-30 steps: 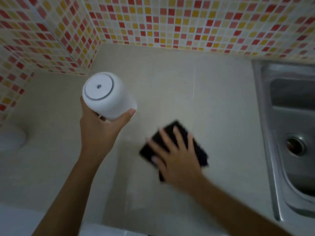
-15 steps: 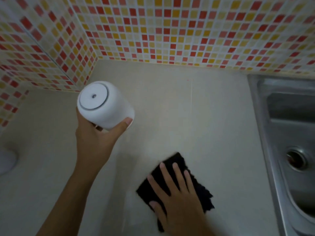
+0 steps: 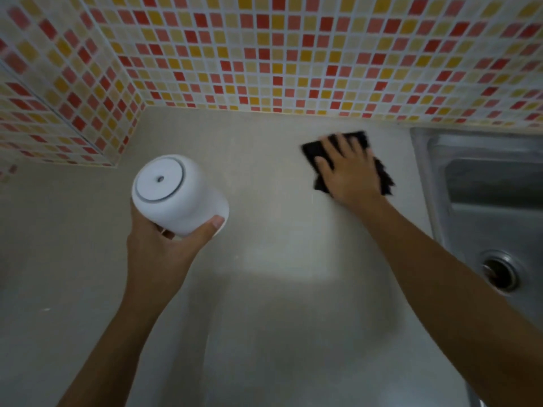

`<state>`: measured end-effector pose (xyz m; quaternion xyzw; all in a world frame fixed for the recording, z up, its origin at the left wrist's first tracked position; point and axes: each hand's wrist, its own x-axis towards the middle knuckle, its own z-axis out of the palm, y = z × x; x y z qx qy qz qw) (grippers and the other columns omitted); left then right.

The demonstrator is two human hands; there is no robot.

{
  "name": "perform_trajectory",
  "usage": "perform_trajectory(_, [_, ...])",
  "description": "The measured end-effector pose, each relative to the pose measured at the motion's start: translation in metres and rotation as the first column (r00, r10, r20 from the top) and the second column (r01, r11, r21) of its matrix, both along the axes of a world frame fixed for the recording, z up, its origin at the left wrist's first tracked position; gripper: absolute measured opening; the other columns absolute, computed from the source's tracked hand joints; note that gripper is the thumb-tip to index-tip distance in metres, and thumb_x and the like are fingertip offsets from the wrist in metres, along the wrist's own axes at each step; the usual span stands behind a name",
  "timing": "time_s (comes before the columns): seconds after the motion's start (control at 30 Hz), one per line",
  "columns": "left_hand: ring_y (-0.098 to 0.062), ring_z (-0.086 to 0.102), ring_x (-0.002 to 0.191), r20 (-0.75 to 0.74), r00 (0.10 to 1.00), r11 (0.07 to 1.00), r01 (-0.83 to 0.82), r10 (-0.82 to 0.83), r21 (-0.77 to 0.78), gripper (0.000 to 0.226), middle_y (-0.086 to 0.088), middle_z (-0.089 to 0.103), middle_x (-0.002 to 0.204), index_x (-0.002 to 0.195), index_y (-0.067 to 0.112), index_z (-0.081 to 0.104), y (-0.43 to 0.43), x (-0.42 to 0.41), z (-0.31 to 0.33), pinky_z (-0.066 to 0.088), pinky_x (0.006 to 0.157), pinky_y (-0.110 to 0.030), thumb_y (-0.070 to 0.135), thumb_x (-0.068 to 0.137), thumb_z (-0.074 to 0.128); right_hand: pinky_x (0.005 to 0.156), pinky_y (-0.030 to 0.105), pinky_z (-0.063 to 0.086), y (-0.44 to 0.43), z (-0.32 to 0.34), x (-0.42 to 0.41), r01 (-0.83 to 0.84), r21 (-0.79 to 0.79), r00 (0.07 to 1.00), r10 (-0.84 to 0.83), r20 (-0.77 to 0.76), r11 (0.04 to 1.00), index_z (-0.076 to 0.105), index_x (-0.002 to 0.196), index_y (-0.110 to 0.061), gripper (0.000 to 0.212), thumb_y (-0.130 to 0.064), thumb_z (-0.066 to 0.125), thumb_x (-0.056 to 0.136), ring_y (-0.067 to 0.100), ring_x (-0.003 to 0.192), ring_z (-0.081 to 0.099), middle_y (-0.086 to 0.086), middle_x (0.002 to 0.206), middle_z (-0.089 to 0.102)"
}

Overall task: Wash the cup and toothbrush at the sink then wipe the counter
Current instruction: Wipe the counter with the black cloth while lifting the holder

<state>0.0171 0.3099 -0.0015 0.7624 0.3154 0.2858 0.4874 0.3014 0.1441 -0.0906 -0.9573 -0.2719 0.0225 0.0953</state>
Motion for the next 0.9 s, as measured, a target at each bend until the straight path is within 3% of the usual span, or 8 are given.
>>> perform_trajectory(0.13, [0.012,0.054,0.110,0.015,1.000,1.000,0.003,-0.003,-0.026,0.095,0.021,0.055,0.126,0.142,0.028,0.037,0.011,0.015,0.001,0.048,0.089,-0.010,0.033,0.059,0.083,0.117,0.054,0.011,-0.029,0.000,-0.057,0.336,0.024,0.942,-0.336,0.011,0.942,0.032,0.148,-0.025,0.061,-0.052,0.021,0.095,0.037,0.143,0.020,0.010,0.156,0.027])
perform_trajectory(0.27, [0.011,0.053,0.112,0.019,1.000,0.999,0.025,-0.024,-0.041,0.099,0.017,0.054,0.131,0.143,0.028,0.036,0.011,0.041,-0.001,0.045,0.085,-0.003,0.042,0.057,0.083,0.115,0.052,0.014,0.051,-0.002,-0.116,-0.185,0.050,0.983,0.184,0.020,0.981,0.038,0.145,-0.031,0.060,-0.055,0.023,0.092,0.036,0.142,0.025,0.006,0.153,0.034])
perform_trajectory(0.33, [0.009,0.053,0.114,0.028,0.998,0.999,0.048,-0.047,-0.025,0.101,0.015,0.053,0.134,0.144,0.026,0.034,0.010,0.049,-0.003,0.046,0.086,-0.004,0.041,0.058,0.083,0.115,0.052,0.014,0.065,0.004,-0.075,-0.292,0.006,0.956,0.292,-0.001,0.956,0.036,0.145,-0.037,0.059,-0.059,0.021,0.091,0.031,0.143,0.024,0.002,0.154,0.034])
perform_trajectory(0.47, [0.005,0.054,0.117,0.025,0.998,0.998,0.062,-0.062,0.026,0.099,0.012,0.054,0.133,0.145,0.020,0.033,0.018,0.042,-0.002,0.048,0.092,-0.014,0.033,0.064,0.088,0.117,0.053,0.000,0.032,0.000,0.017,0.072,-0.069,0.996,-0.076,-0.048,0.995,0.017,0.150,-0.038,0.059,-0.061,0.018,0.096,0.029,0.147,0.005,-0.001,0.161,0.011])
perform_trajectory(0.57, [0.008,0.054,0.114,0.014,0.999,0.996,0.046,-0.047,0.071,0.096,0.017,0.054,0.128,0.144,0.022,0.032,0.026,0.030,0.007,0.047,0.090,-0.011,0.032,0.065,0.086,0.115,0.058,-0.006,0.031,0.000,-0.014,0.133,-0.075,0.989,-0.138,-0.058,0.988,0.009,0.151,-0.040,0.060,-0.062,0.015,0.095,0.034,0.147,-0.004,0.001,0.162,0.002])
perform_trajectory(0.7, [0.003,0.052,0.120,0.016,0.999,0.997,0.033,-0.034,0.063,0.100,0.011,0.052,0.135,0.146,0.017,0.030,0.024,0.030,0.012,0.050,0.096,-0.023,0.038,0.065,0.085,0.107,0.071,0.003,0.050,0.000,-0.169,-0.177,0.047,0.984,0.177,-0.012,0.983,0.030,0.146,-0.041,0.057,-0.059,0.032,0.092,0.047,0.143,0.008,0.006,0.159,0.021])
perform_trajectory(0.83, [0.005,0.052,0.119,0.018,1.000,1.000,0.009,-0.010,0.026,0.098,0.012,0.052,0.135,0.146,0.019,0.031,0.014,0.036,0.009,0.051,0.096,-0.024,0.038,0.065,0.084,0.100,0.078,0.015,-0.014,0.010,-0.328,-0.551,0.065,0.827,0.555,-0.089,0.832,0.031,0.143,-0.045,0.059,-0.061,0.041,0.087,0.043,0.144,0.009,-0.001,0.160,0.019])
perform_trajectory(0.9, [0.004,0.052,0.119,0.003,0.999,0.999,0.032,-0.032,0.029,0.098,0.012,0.051,0.136,0.146,0.020,0.030,0.011,0.038,0.008,0.051,0.095,-0.023,0.038,0.066,0.084,0.100,0.078,0.016,-0.036,0.009,-0.333,-0.610,0.092,0.775,0.617,-0.135,0.787,0.030,0.143,-0.048,0.059,-0.066,0.040,0.087,0.038,0.146,0.012,-0.006,0.159,0.020])
